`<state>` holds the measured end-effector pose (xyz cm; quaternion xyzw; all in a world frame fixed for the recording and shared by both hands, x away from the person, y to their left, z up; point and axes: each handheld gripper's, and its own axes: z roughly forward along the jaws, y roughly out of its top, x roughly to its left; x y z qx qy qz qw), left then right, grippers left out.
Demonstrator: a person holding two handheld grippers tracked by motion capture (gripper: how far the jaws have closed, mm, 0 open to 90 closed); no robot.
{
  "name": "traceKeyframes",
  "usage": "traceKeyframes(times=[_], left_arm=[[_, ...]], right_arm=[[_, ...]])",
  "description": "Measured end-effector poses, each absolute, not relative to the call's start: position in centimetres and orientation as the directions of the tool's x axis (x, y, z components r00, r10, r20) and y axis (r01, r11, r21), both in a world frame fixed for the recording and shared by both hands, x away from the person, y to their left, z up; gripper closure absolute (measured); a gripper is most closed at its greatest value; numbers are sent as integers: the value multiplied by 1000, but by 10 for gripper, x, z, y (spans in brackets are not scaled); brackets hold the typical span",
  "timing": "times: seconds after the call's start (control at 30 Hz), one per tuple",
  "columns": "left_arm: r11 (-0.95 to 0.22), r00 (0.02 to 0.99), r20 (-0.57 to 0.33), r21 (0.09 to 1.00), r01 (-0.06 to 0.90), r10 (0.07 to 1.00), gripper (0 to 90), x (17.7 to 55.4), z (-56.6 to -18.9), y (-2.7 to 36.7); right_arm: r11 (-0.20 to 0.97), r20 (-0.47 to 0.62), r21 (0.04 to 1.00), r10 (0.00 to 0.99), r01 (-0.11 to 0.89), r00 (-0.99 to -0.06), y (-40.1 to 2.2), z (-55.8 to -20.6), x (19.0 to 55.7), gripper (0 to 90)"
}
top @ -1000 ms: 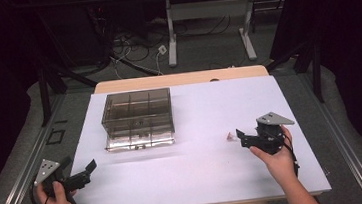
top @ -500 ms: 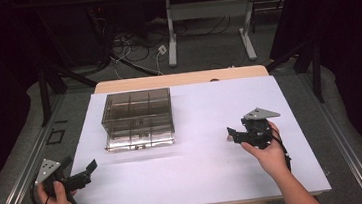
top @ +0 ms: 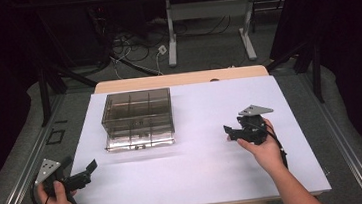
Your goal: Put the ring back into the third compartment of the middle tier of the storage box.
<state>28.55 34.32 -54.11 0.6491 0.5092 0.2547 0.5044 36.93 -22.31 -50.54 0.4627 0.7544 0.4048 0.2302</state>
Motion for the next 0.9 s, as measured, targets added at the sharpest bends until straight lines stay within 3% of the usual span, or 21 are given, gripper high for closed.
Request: traceKeyframes(times=[0.6,0.9], left_arm=[[30,350,-185,915,403,918,4,286,-541,343],[28,353,-186,912,408,917,4,286,-541,344]], right_arm=[[239,67,775,890,585,-452,-221,-518,384,388],[288,55,728,880,622,-472,-217,-525,388,440]])
